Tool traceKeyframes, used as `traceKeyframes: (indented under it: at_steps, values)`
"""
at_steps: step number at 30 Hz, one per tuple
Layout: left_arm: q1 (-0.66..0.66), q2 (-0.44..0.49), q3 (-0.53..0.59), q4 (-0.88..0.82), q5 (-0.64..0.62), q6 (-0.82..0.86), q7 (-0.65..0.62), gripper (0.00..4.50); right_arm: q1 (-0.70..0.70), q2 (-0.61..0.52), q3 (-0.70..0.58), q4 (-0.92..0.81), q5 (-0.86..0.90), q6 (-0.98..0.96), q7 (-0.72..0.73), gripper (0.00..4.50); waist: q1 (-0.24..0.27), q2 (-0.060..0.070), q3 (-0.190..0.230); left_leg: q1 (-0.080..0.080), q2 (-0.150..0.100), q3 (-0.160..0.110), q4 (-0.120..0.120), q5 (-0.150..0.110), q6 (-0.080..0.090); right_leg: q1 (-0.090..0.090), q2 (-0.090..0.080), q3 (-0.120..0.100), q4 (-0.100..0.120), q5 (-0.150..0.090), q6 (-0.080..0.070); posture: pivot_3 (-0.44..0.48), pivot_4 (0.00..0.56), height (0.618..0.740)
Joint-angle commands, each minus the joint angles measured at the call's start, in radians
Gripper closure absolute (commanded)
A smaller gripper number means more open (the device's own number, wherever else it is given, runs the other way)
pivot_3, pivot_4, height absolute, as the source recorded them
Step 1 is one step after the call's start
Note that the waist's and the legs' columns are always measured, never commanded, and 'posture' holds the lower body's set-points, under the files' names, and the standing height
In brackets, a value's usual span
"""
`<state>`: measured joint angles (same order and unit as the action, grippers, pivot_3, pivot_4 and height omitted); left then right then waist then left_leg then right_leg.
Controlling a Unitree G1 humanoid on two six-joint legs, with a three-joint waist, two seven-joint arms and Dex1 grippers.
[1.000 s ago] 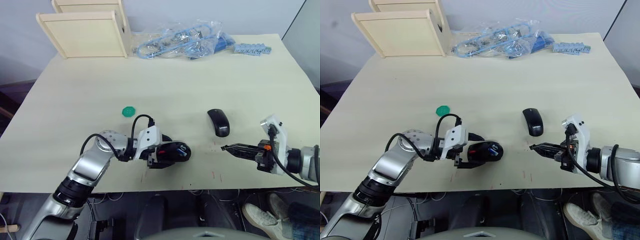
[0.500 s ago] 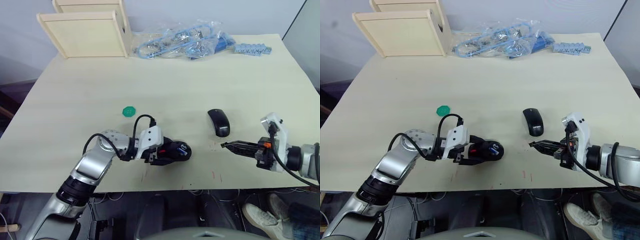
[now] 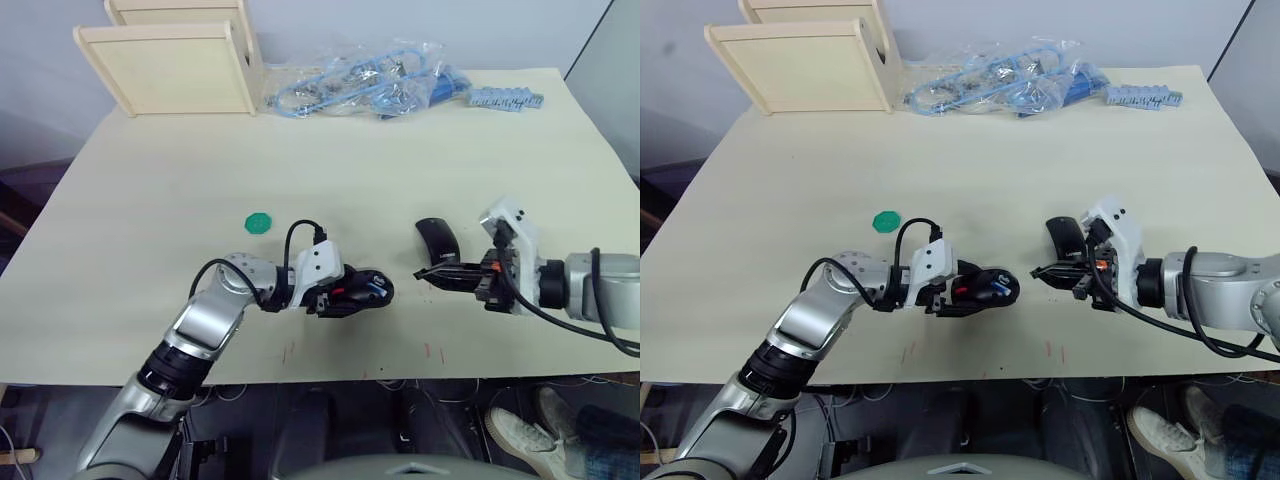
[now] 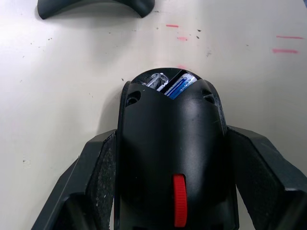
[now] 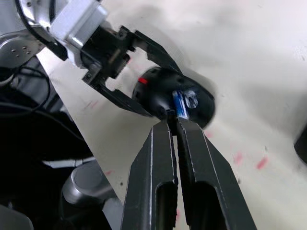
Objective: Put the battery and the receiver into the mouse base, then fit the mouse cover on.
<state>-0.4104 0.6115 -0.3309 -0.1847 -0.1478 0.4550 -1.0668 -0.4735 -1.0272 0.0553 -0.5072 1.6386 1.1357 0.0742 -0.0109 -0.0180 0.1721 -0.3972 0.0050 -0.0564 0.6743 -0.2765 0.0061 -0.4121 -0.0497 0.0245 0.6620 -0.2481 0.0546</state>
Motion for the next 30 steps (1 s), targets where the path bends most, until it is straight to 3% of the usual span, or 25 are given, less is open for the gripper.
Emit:
traceKeyframes:
  at_steps: [1, 14, 22, 30]
  values:
    - [-0.028, -0.02, -0.021, 0.004, 0.017, 0.004, 0.016, 1.63, -0.089, 0.016, 0.048, 0.01, -0.06, 0.051, 0.02, 4.5, 0.001, 0.0, 0.0, 0.0, 0.0, 0.0, 0.0, 0.0, 0.0, 0.0, 0.0, 0.0, 0.0, 0.0, 0.0, 0.0, 0.15, 0.74]
    - [-0.072, -0.056, -0.062, 0.047, 0.054, 0.008, 0.024, 1.63, -0.549, 0.15, 0.424, 0.191, -0.615, 0.232, 0.407, 4.5, 0.001, 0.001, 0.0, 0.0, -0.001, -0.002, 0.001, 0.0, 0.0, 0.0, -0.001, -0.001, 0.001, 0.0, 0.0, 0.0, 0.15, 0.74]
    - [-0.08, -0.069, -0.069, 0.072, 0.065, -0.005, 0.025, 1.63, -0.708, 0.227, 0.612, 0.338, -0.87, 0.194, 0.658, 4.5, -0.001, 0.002, -0.001, 0.0, -0.002, -0.002, 0.001, 0.0, 0.0, 0.0, -0.001, -0.002, 0.001, 0.0, 0.0, 0.0, 0.15, 0.74]
    - [-0.079, -0.078, -0.075, 0.082, 0.073, -0.014, 0.026, 1.63, -0.753, 0.285, 0.676, 0.395, -0.999, 0.213, 0.79, 4.5, 0.001, 0.002, -0.001, -0.001, -0.003, -0.003, 0.002, 0.0, 0.0, 0.0, -0.002, -0.003, 0.001, 0.0, 0.0, 0.0, 0.15, 0.74]
